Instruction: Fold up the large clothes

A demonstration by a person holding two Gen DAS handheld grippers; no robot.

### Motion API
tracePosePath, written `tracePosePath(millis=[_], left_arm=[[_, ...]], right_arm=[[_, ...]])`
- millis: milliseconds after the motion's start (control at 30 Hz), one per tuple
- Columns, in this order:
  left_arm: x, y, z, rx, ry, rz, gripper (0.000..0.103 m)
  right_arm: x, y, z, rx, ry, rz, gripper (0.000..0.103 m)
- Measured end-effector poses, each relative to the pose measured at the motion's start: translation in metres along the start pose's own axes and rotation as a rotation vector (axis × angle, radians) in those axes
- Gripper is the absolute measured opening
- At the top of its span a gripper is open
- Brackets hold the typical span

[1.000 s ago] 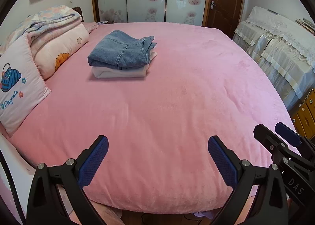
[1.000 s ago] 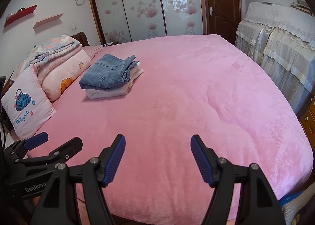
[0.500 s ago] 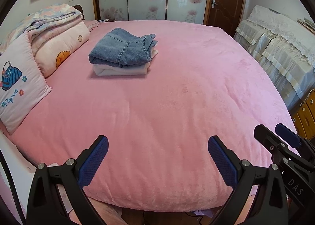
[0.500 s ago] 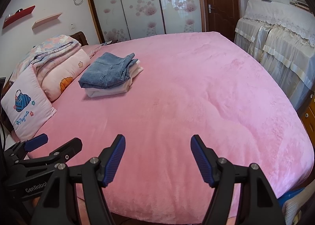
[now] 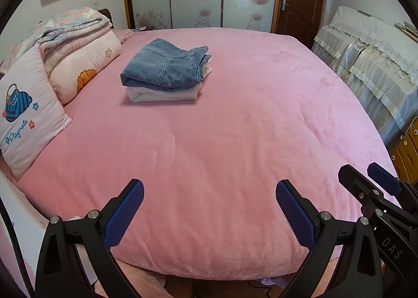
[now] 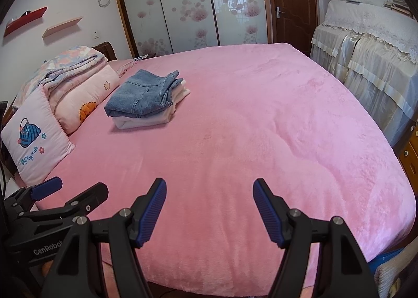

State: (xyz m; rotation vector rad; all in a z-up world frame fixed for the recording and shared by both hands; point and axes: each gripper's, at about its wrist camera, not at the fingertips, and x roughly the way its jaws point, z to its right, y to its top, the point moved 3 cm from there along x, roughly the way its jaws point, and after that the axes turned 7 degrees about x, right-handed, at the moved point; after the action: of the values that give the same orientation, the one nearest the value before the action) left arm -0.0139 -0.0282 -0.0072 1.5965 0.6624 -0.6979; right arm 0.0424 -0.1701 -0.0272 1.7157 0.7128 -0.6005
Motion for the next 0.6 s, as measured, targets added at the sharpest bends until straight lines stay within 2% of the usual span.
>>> tracePosePath(millis=[600], left_arm=[[-0.0004, -0.0001, -0.0006, 0.005, -0.004, 0.007, 0.1]], right_arm=[[-0.0014, 0.0006, -0.0004, 0.0, -0.005, 0.003, 0.069]])
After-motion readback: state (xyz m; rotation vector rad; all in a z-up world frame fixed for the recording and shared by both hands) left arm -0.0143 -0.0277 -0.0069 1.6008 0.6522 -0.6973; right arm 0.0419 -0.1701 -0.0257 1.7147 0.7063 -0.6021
